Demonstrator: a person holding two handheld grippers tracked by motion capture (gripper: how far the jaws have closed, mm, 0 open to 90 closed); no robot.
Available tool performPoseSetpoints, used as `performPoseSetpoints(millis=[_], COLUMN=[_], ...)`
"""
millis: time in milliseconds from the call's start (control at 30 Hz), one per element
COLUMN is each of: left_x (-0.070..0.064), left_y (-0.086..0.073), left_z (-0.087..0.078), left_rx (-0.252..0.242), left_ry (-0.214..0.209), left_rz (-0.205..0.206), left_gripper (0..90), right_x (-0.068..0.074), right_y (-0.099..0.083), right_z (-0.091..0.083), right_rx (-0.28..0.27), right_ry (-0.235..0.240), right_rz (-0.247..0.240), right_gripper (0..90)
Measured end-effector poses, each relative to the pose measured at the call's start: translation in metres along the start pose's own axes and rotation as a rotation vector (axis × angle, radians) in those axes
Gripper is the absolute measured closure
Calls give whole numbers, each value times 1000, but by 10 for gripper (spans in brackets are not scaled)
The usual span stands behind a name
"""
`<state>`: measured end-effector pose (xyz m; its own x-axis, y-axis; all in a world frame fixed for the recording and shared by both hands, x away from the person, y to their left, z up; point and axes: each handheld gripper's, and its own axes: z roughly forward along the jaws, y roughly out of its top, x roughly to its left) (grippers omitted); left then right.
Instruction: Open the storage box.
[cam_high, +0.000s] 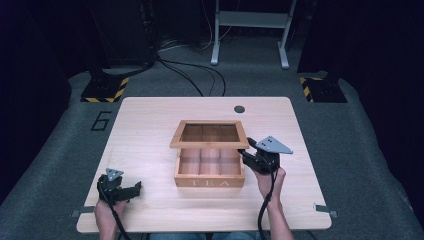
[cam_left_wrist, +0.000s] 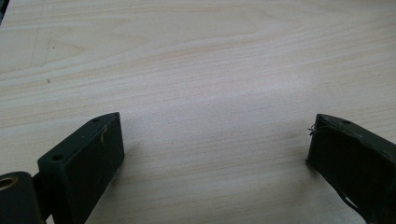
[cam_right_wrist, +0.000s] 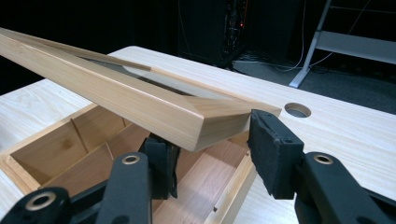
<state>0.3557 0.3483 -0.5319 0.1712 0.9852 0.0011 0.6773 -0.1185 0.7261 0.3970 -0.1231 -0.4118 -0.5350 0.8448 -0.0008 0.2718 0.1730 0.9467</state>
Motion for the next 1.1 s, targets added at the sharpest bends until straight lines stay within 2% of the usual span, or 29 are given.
performPoseSetpoints(millis=[100,333,500,1100], left_x=[0,0,0,0], left_y=[0,0,0,0], left_z=[0,0,0,0], left_rx=[0,0,6,-2], left_ry=[0,0,-1,2], left_rz=[0,0,8,6], left_gripper=[34,34,34,34], right_x=[-1,-2,-2,-9], right_y=[5,13,23,39], right_z=[1,3,6,13], right_rx=[-2,-22,-37,-53], right_ry=[-1,-4,-32,-54], right_rz=[3,54,50,34], right_gripper=[538,515,516,581])
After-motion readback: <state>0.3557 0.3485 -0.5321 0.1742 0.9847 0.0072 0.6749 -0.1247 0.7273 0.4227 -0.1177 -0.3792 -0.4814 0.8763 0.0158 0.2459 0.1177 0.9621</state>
